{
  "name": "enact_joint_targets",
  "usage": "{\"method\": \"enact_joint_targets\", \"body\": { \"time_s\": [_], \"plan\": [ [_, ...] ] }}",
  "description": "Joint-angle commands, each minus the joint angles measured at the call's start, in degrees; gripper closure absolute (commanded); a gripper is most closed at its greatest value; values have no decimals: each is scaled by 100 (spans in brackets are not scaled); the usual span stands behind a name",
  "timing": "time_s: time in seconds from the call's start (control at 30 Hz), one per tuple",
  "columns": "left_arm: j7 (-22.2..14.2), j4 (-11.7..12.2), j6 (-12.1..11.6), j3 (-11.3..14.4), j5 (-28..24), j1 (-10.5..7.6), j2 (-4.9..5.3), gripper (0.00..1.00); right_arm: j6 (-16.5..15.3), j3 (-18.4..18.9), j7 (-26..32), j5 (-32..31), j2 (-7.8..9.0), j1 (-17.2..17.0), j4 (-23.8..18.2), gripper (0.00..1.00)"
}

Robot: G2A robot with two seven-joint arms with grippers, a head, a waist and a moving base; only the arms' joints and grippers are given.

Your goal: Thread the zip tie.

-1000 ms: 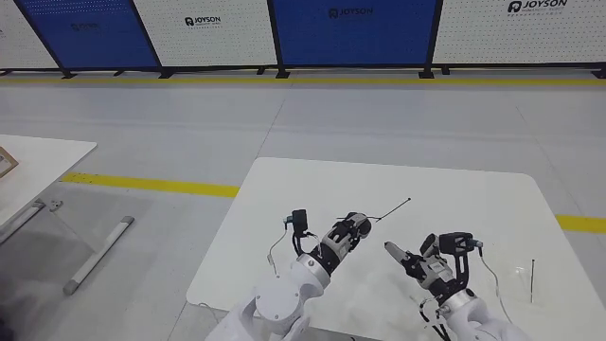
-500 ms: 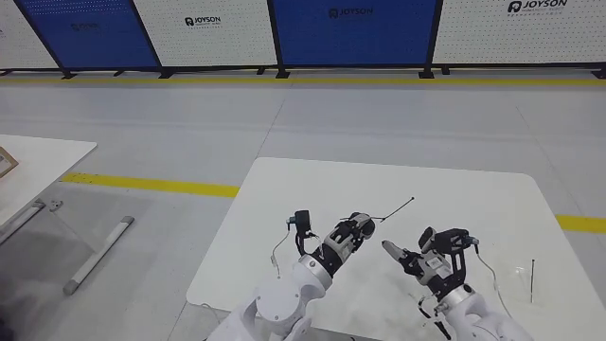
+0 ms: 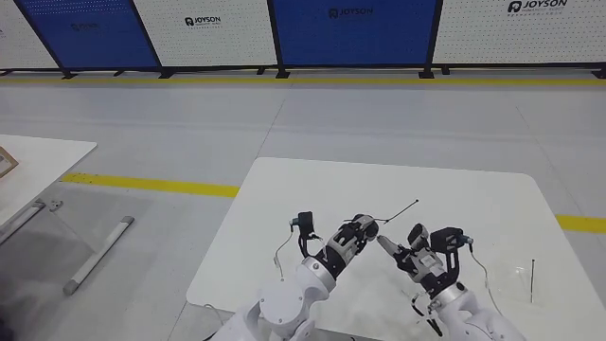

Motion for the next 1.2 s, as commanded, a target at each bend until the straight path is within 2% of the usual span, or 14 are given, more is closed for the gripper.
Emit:
{"method": "enact_joint_targets", "body": {
  "time_s": [0.0,0.1,0.23,0.4,0.67,0.83,1.17],
  "plan": [
    [-21,22,1,33,31,-9,-3,100,-122,34,-41,68,0,-5,-1,57],
    [-44,48,6,70,89,-14,-6,100,-215,92,-135,118,1,-41,-40,56],
    [-47,50,5,88,120,-7,-8,100,-281,148,-183,79,7,-104,-66,60],
    [-63,54,7,122,157,-3,-12,100,-273,93,-65,11,-7,-65,-66,62],
    [-66,80,0,147,202,7,-16,100,-316,59,-47,-70,-22,-48,-147,71],
    [-66,139,11,189,216,-26,-27,100,-358,63,-61,-92,-29,-60,-157,71],
    [-32,145,37,220,283,-39,-36,100,-389,74,-52,-108,-43,-51,-167,78]
  ]
}}
